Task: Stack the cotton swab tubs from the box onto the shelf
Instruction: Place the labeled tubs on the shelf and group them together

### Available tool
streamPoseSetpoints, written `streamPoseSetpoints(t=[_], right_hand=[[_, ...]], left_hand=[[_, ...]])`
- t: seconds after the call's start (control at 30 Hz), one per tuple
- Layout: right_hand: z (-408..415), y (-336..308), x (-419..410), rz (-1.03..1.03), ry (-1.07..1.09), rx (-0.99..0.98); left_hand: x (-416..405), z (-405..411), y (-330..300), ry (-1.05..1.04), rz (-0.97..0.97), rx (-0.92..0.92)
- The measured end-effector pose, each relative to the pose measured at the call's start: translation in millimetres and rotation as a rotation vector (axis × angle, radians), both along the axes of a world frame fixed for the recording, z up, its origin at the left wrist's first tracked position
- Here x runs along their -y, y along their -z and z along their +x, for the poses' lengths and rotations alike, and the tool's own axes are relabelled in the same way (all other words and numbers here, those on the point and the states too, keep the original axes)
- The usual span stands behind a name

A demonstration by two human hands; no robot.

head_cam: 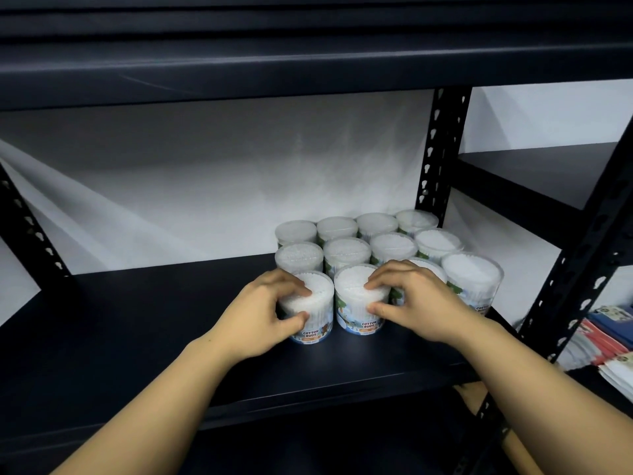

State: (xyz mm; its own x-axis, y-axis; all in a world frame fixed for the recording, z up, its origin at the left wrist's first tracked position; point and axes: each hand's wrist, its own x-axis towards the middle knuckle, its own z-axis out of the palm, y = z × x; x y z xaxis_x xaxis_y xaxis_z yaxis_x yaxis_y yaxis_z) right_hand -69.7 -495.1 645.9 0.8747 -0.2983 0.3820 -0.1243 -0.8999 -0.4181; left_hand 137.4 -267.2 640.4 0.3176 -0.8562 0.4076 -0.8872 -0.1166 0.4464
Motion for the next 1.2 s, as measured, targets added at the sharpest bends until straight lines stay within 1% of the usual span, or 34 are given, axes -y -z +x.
streamPoseSetpoints(t=[0.23, 0.33, 0.4, 0.47, 0.53, 0.7, 0.77, 0.83, 0.9, 0.93, 1.03, 1.2], right_hand=[[-1, -5, -2, 0.018, 0.011, -0.004], [-12, -10, 0, 0.048, 0.052, 0.053], [-19, -11, 4, 0.018, 0.113, 0.091], [-25, -11, 6, -0.018, 0.203, 0.06], [-28, -7, 6, -0.005, 0.258, 0.008], [-31, -6, 2, -0.007, 0.256, -0.031], [-35, -9, 4, 0.026, 0.255, -0.036], [-42, -13, 9, 0.032, 0.291, 0.023], [-49, -18, 17, 0.016, 0.376, 0.097], [-53, -20, 21, 0.04, 0.416, 0.106], [-63, -23, 28, 0.192, 0.48, 0.056], [-68, -25, 33, 0.284, 0.452, 0.062]], left_hand=[[1, 0, -4, -0.005, 0.011, -0.005], [-1, -2, -4, -0.002, -0.001, -0.001], [-1, -2, -5, 0.002, -0.012, 0.004], [0, -2, -6, -0.001, -0.008, 0.017], [1, -2, -5, -0.006, 0.001, 0.018], [2, -2, -2, 0.001, -0.004, 0.004], [2, -2, -2, 0.0, -0.005, 0.004], [1, -1, -1, -0.003, -0.007, 0.005], [1, -2, 0, -0.01, -0.005, 0.005], [1, -2, 0, -0.011, -0.004, 0.007], [2, -3, 0, -0.018, 0.001, 0.009], [2, -6, -3, -0.033, 0.003, 0.003]])
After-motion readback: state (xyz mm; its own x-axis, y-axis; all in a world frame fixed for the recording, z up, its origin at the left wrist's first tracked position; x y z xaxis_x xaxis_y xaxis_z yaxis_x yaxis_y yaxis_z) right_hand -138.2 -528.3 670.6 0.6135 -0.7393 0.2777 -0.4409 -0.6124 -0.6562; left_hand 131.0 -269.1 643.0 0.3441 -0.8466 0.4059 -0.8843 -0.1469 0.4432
